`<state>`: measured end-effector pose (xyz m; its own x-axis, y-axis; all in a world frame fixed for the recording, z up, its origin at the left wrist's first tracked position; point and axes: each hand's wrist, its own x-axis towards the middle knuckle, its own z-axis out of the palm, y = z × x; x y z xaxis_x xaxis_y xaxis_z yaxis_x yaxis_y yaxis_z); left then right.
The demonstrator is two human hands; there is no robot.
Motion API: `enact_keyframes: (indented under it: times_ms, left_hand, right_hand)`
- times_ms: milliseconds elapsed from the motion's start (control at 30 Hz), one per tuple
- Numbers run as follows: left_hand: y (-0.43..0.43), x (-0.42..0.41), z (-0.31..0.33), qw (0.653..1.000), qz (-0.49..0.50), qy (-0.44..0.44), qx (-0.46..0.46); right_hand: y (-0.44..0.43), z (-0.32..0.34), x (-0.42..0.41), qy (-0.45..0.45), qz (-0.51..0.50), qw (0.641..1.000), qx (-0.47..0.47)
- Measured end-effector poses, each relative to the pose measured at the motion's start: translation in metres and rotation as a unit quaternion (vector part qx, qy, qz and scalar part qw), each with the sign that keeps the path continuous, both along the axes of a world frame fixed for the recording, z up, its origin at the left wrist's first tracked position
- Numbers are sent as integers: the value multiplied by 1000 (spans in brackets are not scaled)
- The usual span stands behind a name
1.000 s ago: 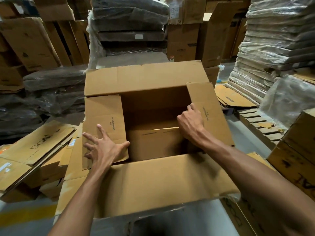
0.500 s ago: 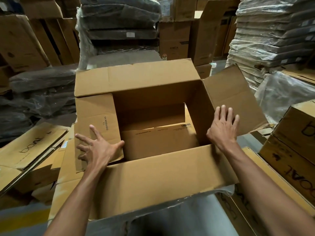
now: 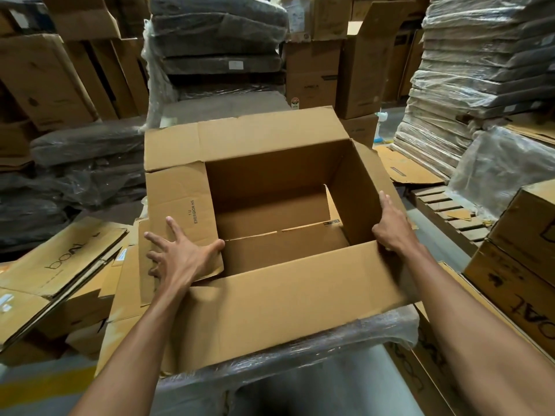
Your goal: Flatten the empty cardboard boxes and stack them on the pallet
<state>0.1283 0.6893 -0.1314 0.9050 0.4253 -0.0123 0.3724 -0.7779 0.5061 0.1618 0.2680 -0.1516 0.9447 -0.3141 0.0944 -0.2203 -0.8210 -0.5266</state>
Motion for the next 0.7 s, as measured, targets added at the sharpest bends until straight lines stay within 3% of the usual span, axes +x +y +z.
enact_keyframes:
  times_ms: [267, 433, 567, 700]
  left_hand:
    - [21, 18, 36, 984, 6, -33, -177]
    - [11, 15, 60, 916, -5, -67, -395]
    - [-8, -2, 70, 882, -28, -94, -461]
    - [4, -16, 66, 850, -1, -129, -511]
  right_hand:
    - [53, -19, -64, -112, 12, 993, -25]
    - [86, -58, -105, -162, -20, 986, 30]
    - [98, -62, -111, -133, -69, 956, 250]
    - [132, -51, -113, -185, -111, 864, 456]
